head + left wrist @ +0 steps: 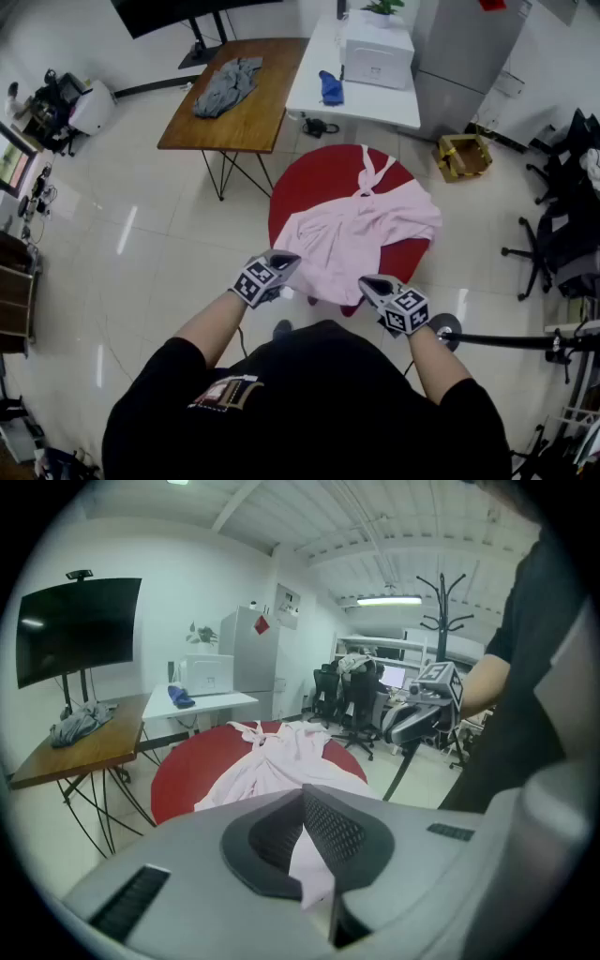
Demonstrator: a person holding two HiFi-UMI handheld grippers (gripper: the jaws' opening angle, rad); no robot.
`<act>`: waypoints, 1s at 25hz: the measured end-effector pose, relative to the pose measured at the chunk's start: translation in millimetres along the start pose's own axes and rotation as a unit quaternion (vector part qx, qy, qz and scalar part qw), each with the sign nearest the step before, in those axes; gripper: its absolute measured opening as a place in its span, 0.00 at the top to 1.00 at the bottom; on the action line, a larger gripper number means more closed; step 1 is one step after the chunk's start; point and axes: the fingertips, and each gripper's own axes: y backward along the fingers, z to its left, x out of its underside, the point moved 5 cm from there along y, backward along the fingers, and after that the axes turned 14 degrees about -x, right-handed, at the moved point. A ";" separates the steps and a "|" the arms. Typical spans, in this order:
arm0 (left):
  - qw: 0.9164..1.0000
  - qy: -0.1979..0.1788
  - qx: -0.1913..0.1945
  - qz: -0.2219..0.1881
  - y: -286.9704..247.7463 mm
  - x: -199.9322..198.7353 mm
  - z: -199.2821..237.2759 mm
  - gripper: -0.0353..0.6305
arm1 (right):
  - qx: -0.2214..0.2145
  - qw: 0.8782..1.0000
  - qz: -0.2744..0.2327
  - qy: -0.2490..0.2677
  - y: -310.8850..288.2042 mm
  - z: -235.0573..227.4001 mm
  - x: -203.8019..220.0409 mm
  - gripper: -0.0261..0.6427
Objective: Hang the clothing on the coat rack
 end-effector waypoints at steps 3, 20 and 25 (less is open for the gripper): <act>0.999 -0.030 0.010 0.036 -22.9 4.4 5.1 0.87 | -0.008 0.999 0.033 0.004 -23.1 -8.4 4.0 0.86; 0.968 -0.060 -0.052 0.236 -115.8 72.3 37.2 0.53 | 0.028 0.959 0.283 -0.023 -112.0 -34.8 94.6 0.53; 0.964 -0.075 -0.059 0.249 -110.4 75.8 35.7 0.87 | 0.037 0.947 0.320 -0.002 -117.2 -33.0 108.1 0.80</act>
